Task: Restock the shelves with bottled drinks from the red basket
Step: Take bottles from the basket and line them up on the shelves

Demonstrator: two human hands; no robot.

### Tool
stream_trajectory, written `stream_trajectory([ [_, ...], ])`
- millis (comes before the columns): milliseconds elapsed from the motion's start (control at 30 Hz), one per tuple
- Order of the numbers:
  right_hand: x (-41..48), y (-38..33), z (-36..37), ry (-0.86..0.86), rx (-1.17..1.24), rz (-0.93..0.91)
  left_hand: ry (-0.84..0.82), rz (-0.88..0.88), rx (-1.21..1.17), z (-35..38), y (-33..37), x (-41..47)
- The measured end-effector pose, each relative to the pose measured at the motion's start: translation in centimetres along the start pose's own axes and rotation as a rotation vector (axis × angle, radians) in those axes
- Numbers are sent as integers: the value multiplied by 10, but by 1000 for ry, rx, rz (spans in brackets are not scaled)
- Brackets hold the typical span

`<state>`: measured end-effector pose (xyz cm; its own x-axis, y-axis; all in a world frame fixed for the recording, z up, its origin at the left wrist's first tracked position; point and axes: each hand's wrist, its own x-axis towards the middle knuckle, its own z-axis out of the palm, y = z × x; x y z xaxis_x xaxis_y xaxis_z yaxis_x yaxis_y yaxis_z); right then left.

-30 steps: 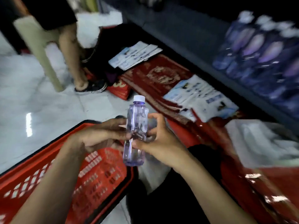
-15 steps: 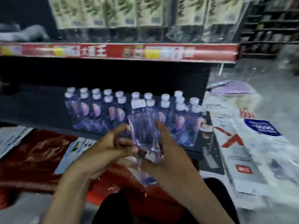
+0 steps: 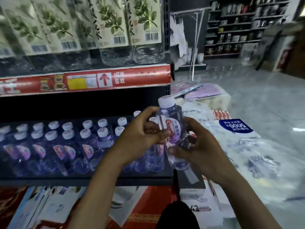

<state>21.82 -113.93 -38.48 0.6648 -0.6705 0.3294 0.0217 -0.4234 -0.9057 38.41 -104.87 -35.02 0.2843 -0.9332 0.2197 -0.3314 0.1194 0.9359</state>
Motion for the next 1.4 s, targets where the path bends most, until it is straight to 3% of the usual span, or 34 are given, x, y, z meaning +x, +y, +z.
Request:
stream_trajectory([
  [233, 75, 55, -28, 15, 78, 3, -4, 81, 356, 8, -12, 88],
  [400, 122, 96, -18, 27, 91, -4, -29, -13, 584, -8, -31, 137],
  [600, 166, 132, 10, 21, 268, 36, -56, -23, 574, -16, -36, 175],
  [867, 177, 171, 31, -109, 291, 159, -53, -130, 809, -29, -60, 192],
  [1133, 170, 187, 46, -83, 348, 289, -76, -150, 1021, -24, -68, 199],
  [1200, 171, 189, 46, -110, 310, 274, -70, -150, 1064, -22, -65, 199],
  [1400, 157, 162, 27, -191, -125, 207, 22, -149, 1037, -26, -49, 165],
])
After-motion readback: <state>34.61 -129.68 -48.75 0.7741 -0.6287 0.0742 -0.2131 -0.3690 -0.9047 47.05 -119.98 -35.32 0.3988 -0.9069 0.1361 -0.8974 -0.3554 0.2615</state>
